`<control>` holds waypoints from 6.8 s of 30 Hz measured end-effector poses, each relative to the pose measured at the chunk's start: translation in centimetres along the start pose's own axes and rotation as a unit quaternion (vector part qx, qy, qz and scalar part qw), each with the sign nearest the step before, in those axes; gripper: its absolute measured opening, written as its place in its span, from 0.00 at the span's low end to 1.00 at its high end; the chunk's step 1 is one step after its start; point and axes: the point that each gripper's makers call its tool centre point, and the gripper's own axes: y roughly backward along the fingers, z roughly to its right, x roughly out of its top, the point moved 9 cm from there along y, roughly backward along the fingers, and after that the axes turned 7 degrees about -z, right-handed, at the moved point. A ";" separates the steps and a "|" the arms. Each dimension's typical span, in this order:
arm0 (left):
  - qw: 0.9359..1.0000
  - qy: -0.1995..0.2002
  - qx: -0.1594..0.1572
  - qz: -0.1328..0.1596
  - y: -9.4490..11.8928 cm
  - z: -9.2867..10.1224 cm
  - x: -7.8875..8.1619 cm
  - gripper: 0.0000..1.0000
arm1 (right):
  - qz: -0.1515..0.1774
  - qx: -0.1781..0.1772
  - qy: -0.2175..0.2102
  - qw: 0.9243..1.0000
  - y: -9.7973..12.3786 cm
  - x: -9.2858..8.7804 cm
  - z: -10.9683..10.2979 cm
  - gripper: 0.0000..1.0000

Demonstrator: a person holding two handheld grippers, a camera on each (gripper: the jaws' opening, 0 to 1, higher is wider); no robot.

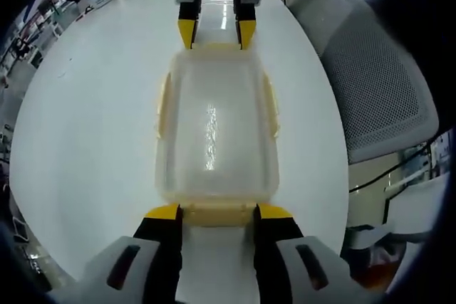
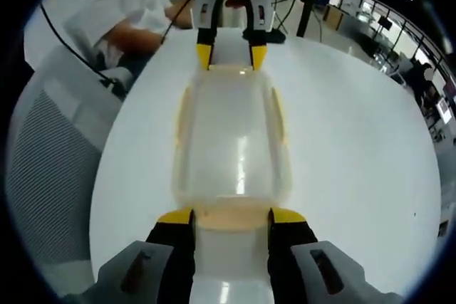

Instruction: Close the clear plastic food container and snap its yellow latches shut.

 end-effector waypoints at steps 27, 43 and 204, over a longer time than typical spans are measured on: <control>1.000 -0.002 0.005 0.006 3.8 0.4 1.5 0.38 | 0.011 0.000 -0.005 1.000 3.8 0.6 -0.3 0.38; 1.000 -0.012 0.014 0.006 6.1 -0.6 2.3 0.38 | 0.011 -0.003 -0.012 1.000 6.2 1.2 0.5 0.38; 0.998 -0.031 -0.008 0.055 0.4 0.4 22.2 0.38 | -0.057 -0.005 -0.055 0.997 13.1 -18.1 -2.0 0.38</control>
